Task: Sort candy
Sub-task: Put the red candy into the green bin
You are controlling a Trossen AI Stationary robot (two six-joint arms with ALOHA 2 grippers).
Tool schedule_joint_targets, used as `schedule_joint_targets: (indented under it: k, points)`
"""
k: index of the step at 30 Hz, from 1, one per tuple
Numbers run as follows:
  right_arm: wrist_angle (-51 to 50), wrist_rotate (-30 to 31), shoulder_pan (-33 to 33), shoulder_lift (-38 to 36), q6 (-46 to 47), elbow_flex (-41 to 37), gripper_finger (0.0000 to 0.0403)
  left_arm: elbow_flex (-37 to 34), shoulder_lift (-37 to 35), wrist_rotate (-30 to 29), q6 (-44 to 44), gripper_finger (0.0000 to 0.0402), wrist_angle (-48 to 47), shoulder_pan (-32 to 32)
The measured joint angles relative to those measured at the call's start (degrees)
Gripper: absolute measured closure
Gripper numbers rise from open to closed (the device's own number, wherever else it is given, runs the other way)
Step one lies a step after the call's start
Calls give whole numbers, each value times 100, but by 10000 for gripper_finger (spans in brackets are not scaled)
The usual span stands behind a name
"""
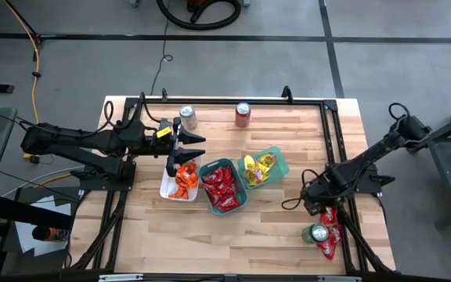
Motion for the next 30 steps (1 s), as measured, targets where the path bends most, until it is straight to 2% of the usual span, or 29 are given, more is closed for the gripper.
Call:
schedule_joint_targets:
  k: [7, 14, 17, 20, 22, 25, 27, 30]
  points:
    - [1147, -169, 294, 0, 830, -617, 214, 0, 0, -13, 2, 211, -2, 0]
    - [1036, 16, 497, 158, 755, -738, 228, 0, 0, -103, 4, 211, 0, 79]
    - [1051, 100, 551, 203, 568, -725, 270, 2, 0, -107, 4, 211, 2, 130]
    - [1003, 334, 593, 207, 330, -593, 355, 2, -10, -107, 4, 211, -1, 157]
    - [955, 727, 595, 186, 168, -369, 388, 6, -17, -107, 44, 211, 12, 160]
    - [700, 1476, 549, 148, -167, 232, 383, 9, -95, -108, 224, 211, -2, 160]
    - [511, 2155, 479, 127, -627, 738, 393, 11, -155, -140, 321, 211, 76, 160]
    - [546, 3545, 376, 76, -1910, 1522, 395, 11, -243, -337, 524, 211, 98, 157]
